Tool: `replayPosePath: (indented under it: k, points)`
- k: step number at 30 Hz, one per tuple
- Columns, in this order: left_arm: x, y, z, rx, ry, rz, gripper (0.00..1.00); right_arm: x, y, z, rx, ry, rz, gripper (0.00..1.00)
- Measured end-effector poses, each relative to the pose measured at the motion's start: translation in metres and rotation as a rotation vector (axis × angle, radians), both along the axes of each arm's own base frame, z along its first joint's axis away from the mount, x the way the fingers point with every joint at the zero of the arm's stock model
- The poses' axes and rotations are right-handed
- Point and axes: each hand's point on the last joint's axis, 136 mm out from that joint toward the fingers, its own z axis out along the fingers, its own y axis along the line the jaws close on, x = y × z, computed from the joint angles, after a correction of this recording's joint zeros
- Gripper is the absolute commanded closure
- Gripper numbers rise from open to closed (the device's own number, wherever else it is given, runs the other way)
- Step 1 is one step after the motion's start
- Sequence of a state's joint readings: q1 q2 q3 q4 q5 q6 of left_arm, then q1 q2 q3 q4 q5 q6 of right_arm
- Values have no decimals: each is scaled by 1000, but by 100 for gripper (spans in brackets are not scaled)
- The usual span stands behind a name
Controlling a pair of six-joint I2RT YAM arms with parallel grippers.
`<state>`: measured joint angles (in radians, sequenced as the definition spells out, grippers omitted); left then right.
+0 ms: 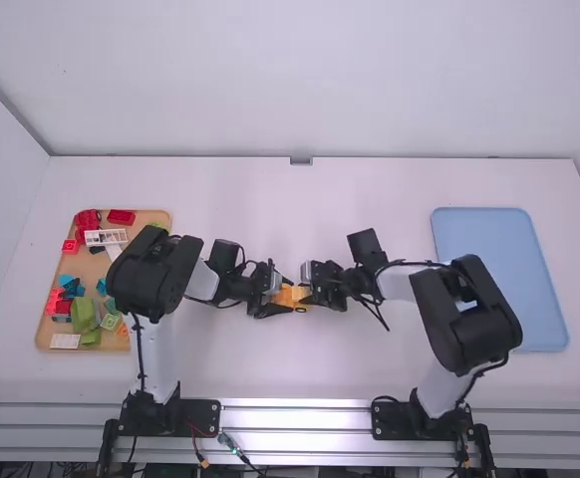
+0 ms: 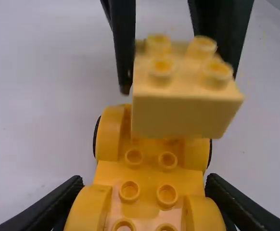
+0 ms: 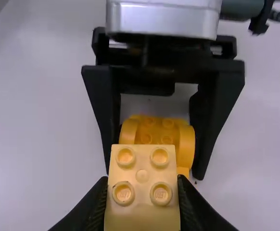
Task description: Assemble lego blocks to make yellow taxi
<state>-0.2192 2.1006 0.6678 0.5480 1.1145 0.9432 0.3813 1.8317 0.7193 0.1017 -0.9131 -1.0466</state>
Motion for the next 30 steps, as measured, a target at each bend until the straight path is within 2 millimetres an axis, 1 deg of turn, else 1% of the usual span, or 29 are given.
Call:
replayPosePath:
  k: [3, 5, 11, 18, 30]
  points:
    - [0, 0, 0, 0, 0, 0, 34, -3, 2, -10, -37, 6, 6, 83]
    - [0, 0, 0, 0, 0, 0, 33, -3, 2, -12, -51, 2, 1, 83]
    - [0, 0, 0, 0, 0, 0, 33, -1, 2, -13, -57, 13, -14, 85]
    - [0, 0, 0, -1, 1, 0, 32, 7, -1, -14, -74, 24, -56, 87]
    - [0, 0, 0, -2, 2, -1, 32, 10, -5, -19, -111, 23, -80, 87]
